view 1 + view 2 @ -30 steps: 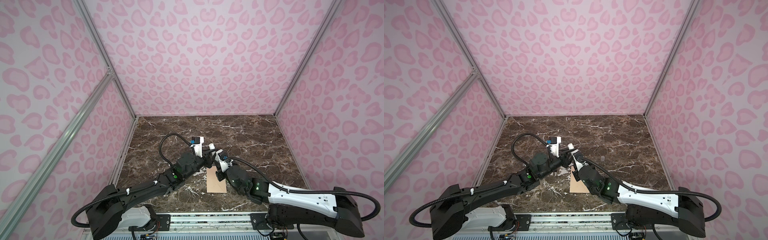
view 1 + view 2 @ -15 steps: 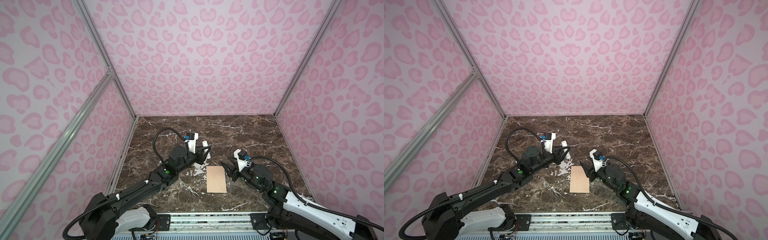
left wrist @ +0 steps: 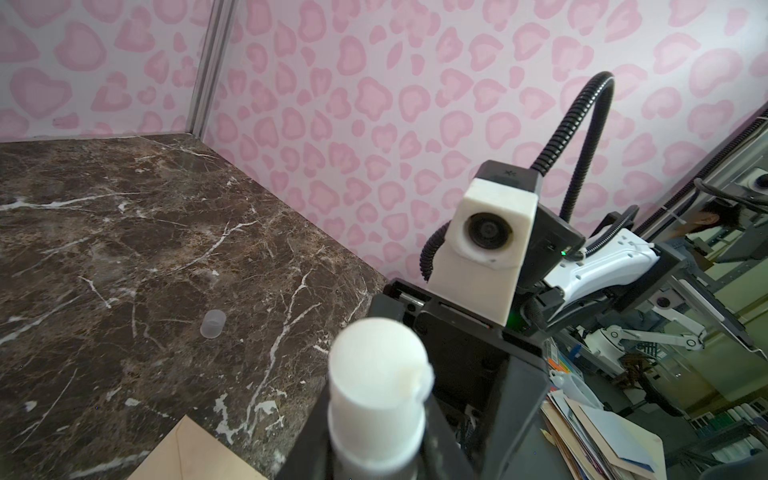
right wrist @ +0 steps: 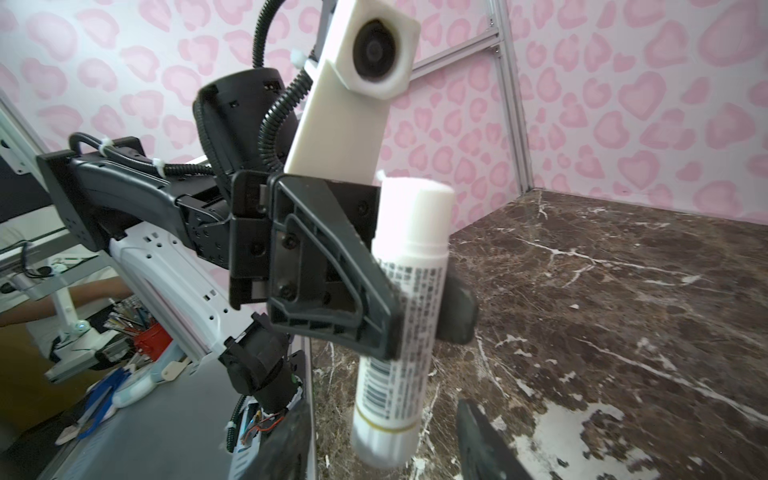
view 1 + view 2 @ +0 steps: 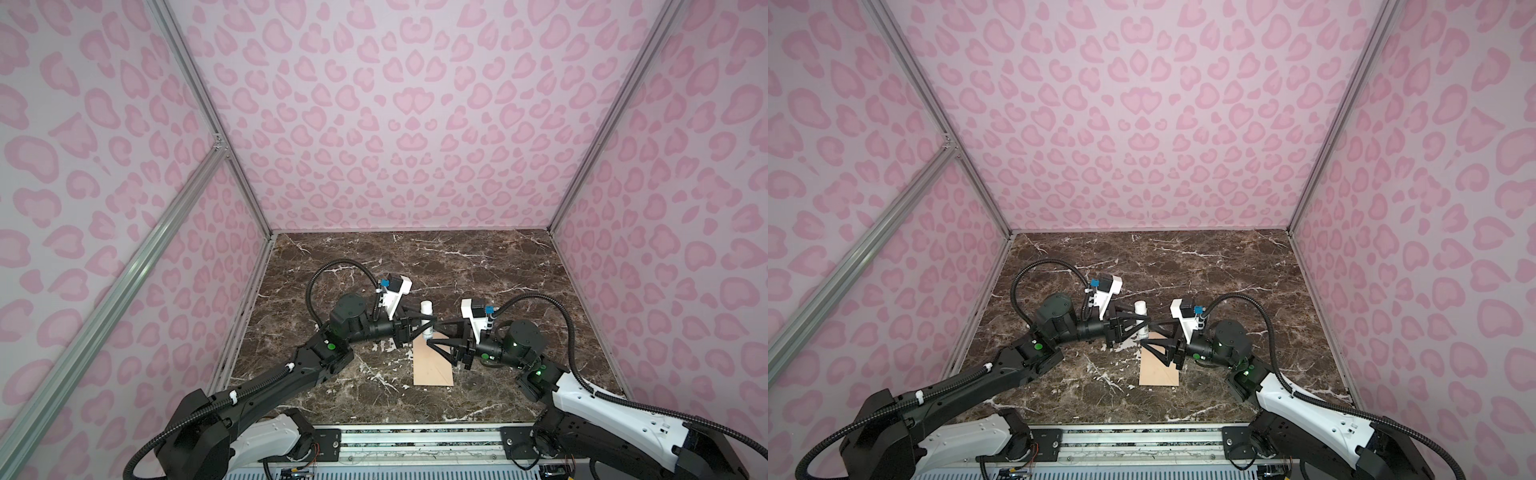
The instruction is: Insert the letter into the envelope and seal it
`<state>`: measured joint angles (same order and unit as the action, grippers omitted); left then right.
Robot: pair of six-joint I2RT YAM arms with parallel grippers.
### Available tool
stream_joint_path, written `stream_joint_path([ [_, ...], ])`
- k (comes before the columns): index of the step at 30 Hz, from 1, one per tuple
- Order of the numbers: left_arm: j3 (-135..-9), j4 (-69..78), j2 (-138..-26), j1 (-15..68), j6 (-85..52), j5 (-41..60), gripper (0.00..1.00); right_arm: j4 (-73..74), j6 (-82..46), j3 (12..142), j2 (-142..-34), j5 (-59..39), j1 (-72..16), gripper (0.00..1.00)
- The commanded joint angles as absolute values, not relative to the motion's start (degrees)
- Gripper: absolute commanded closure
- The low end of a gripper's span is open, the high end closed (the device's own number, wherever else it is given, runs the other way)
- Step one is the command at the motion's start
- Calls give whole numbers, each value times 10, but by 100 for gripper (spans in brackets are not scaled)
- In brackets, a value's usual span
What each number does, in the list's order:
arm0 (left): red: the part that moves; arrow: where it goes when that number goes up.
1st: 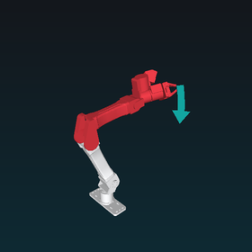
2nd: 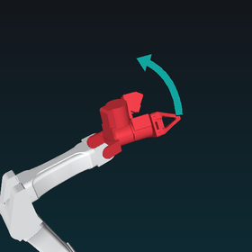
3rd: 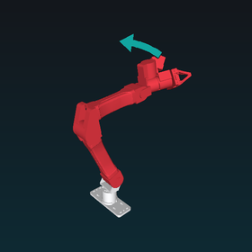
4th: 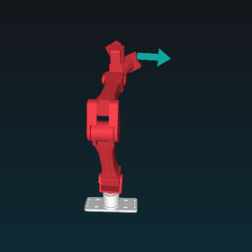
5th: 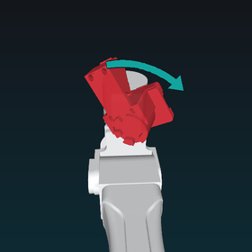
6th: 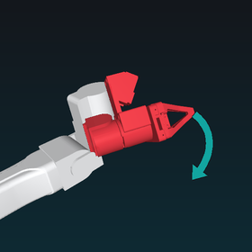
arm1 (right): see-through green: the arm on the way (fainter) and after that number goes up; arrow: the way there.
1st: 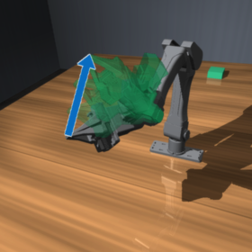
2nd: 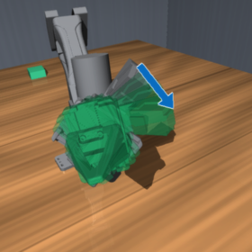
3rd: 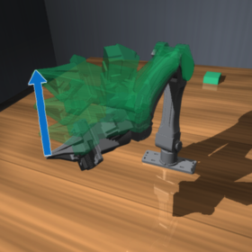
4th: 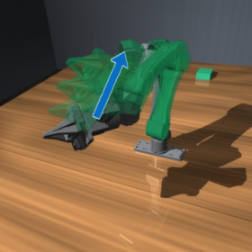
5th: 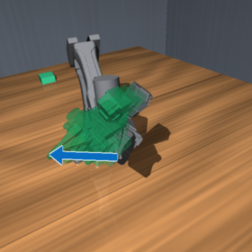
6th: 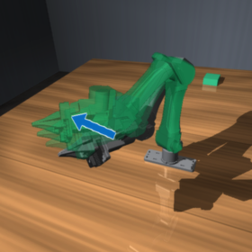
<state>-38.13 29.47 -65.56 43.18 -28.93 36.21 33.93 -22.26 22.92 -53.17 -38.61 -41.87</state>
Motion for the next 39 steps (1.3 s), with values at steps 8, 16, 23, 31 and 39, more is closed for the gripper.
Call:
stream_joint_path([
  [8, -375, 362, -652, 431, -298, 366, 96, 393, -251, 232, -557, -428, -419, 52],
  [16, -377, 358, -656, 431, -298, 365, 96, 378, -248, 241, -555, -426, -419, 70],
  [23, -382, 310, -654, 433, -282, 298, 96, 364, -254, 253, -556, -397, -422, 75],
  [31, -387, 240, -649, 441, -290, 118, 96, 240, -196, 302, -537, -206, -469, 81],
  [39, -410, 213, -675, 483, -300, 4, 96, 171, -100, 353, -556, -13, -569, 85],
])
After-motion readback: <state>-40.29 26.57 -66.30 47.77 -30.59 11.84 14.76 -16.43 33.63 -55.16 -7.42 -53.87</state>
